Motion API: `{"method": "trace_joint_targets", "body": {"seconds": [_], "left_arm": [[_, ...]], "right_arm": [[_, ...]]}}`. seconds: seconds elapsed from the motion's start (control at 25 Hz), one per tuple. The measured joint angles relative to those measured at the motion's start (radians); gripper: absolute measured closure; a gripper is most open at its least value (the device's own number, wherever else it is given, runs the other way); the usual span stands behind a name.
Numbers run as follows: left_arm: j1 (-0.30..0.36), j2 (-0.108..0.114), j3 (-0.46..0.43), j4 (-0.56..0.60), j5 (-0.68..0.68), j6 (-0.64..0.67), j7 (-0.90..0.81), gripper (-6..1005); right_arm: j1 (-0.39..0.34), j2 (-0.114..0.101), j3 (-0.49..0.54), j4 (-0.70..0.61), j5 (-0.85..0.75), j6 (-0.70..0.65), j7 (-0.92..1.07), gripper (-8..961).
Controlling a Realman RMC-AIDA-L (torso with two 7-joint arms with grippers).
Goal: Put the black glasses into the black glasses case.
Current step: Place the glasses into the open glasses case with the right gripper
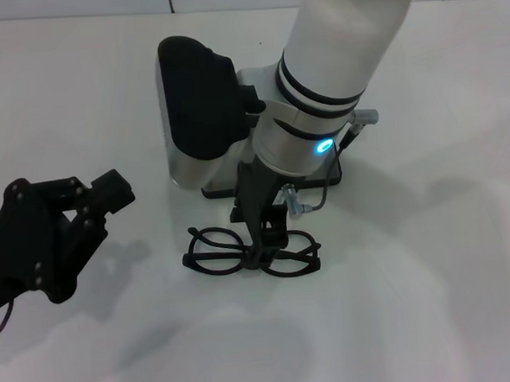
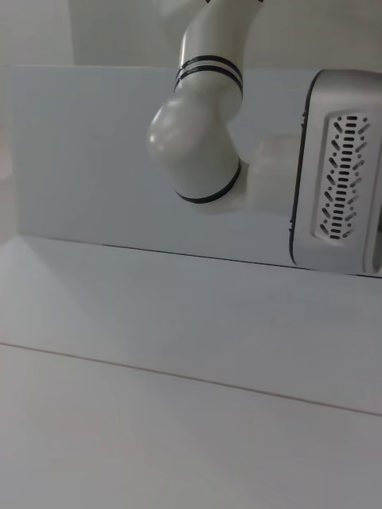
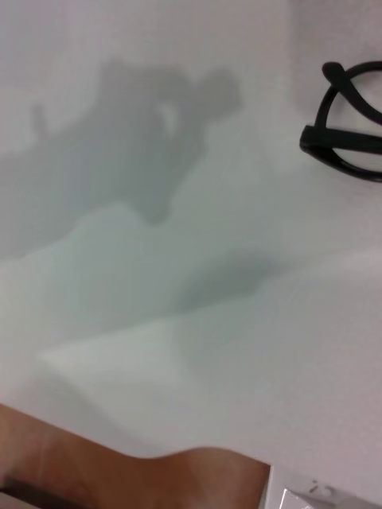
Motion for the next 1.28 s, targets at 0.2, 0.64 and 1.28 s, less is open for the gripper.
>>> {"method": "trace_joint_targets", "body": {"seconds": [0.2,0.64,1.28], "left_arm": [[0.002,-0.001,0.0,-0.002,0.001,0.0,0.004,947],[-0.002,-0.004,0.0,-0.015,0.001,-0.001,0.008,947],[-0.006,-0.004,0.0,-0.039,0.003,-0.003,0.024,946]], "right_arm": [[-0.006,0.0,-0.015,0.019,0.011,0.029,-0.025,383],[-0.009,0.0,-0.055,0.087,0.106,0.058,-0.09,385],[-0.02,0.0,-0.08,0.127,0.17,0.077,-0.141,384]]}}
